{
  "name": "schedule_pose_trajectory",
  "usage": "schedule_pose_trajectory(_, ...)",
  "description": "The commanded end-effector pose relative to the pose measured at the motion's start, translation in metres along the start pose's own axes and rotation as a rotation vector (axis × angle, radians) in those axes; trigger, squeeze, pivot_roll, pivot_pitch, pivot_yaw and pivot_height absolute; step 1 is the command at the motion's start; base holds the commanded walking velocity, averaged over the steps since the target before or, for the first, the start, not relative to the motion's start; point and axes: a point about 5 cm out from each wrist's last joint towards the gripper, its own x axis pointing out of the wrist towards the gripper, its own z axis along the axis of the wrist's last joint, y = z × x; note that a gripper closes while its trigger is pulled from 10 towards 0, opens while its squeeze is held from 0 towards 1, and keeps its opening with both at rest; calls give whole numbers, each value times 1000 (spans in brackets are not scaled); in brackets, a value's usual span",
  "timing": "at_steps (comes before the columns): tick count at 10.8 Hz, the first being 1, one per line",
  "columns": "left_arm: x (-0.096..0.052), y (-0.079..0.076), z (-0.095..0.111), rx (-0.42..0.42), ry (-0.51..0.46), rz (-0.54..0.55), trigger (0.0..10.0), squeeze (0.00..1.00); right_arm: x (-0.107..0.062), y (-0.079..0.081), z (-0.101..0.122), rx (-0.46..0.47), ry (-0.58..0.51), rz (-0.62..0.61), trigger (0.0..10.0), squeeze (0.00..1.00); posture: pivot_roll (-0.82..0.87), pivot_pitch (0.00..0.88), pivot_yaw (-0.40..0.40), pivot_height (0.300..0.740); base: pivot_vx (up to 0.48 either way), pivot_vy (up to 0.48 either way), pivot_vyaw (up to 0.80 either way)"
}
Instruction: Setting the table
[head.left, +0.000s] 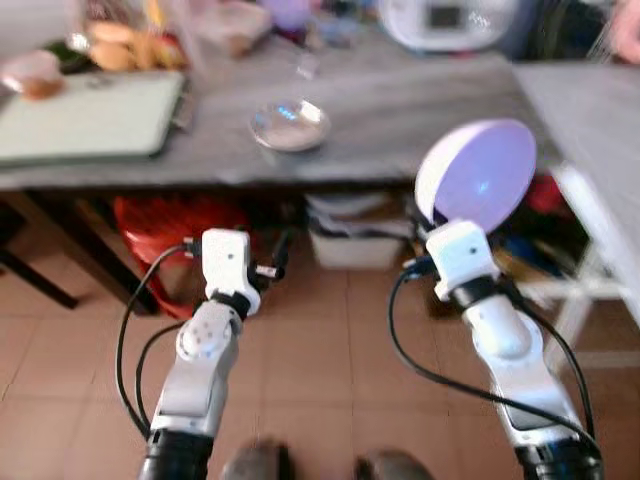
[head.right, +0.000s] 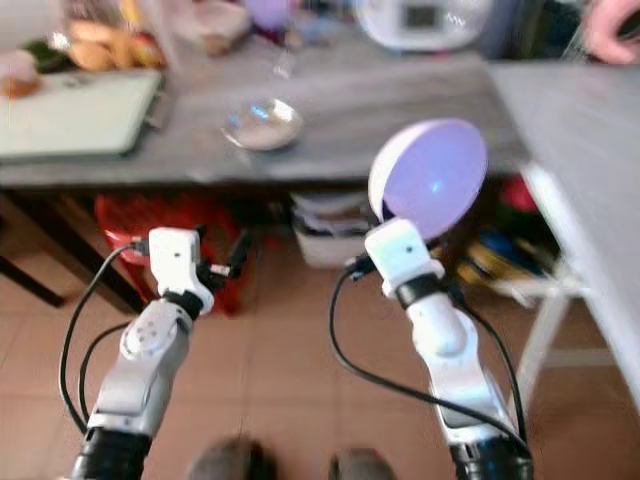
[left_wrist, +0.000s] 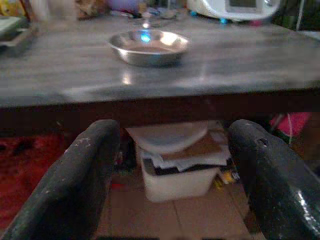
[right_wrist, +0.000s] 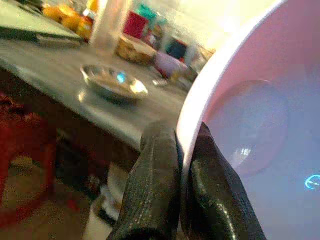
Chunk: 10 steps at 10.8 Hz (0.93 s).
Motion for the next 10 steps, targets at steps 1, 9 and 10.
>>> schedule_pose_trajectory(1, -3, 4, -5, -4, 22, 13, 10000, 0, 2, 6, 6, -2, -31, 27, 10000, 0, -100, 88, 60, 740, 480, 0, 638)
schedule_pose_trajectory(9, -2, 3, -4, -3, 8, 17, 10000, 0, 10, 9, 10, -22, -67, 42, 10000, 0, -96, 91, 64, 740, 453, 30, 463)
schedule_pose_trajectory(10, -2, 2, -4, -1, 9, 23, 10000, 0, 12, 5, 10, -19, -66, 27, 10000, 0, -94, 100, 64, 740, 0, 0, 0)
